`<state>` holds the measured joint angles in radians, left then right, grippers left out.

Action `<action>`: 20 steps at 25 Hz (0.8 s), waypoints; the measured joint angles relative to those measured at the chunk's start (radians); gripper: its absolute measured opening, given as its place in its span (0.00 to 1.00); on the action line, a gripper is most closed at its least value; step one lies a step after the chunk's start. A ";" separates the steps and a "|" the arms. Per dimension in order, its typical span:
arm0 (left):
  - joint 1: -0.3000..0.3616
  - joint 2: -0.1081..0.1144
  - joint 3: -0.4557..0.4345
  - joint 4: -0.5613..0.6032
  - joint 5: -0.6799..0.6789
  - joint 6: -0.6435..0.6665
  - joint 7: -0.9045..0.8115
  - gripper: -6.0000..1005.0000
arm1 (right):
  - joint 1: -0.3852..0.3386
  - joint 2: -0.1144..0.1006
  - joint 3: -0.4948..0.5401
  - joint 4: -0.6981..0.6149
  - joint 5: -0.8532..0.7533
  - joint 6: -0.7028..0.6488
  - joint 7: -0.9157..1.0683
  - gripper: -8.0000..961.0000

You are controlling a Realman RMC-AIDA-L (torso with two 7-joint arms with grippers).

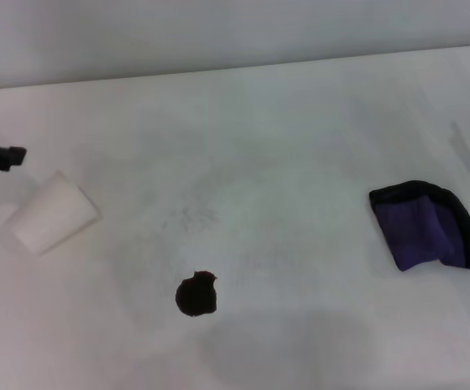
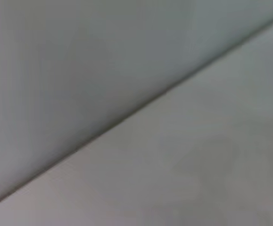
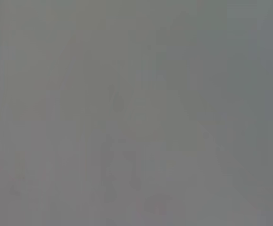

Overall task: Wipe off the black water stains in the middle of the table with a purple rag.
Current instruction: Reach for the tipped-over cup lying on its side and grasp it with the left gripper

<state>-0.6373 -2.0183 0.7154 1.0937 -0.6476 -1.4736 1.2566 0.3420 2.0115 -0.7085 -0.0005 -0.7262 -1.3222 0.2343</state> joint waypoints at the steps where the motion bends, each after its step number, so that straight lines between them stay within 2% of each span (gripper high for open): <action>1: 0.001 0.005 0.014 0.025 0.011 -0.024 -0.007 0.89 | 0.002 0.001 -0.001 0.002 -0.001 0.000 0.001 0.89; 4: -0.011 0.016 0.027 0.054 0.061 -0.101 -0.015 0.89 | 0.004 0.002 -0.002 0.009 -0.003 -0.002 0.001 0.89; 7: -0.016 0.014 0.036 0.047 0.107 -0.137 -0.011 0.89 | 0.006 0.002 -0.002 0.020 -0.004 -0.010 0.003 0.89; 10: -0.005 -0.004 0.065 0.033 0.140 -0.138 -0.002 0.89 | 0.007 0.004 -0.002 0.035 -0.004 -0.018 0.004 0.89; 16: 0.043 -0.046 0.153 0.020 0.204 -0.061 0.006 0.89 | 0.005 0.004 -0.003 0.058 -0.004 -0.039 0.004 0.89; 20: 0.058 -0.052 0.172 0.023 0.197 -0.044 0.004 0.89 | 0.000 0.004 -0.003 0.074 -0.004 -0.061 0.005 0.89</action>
<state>-0.5796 -2.0701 0.8875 1.1166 -0.4503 -1.5179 1.2608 0.3420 2.0156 -0.7118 0.0734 -0.7302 -1.3836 0.2391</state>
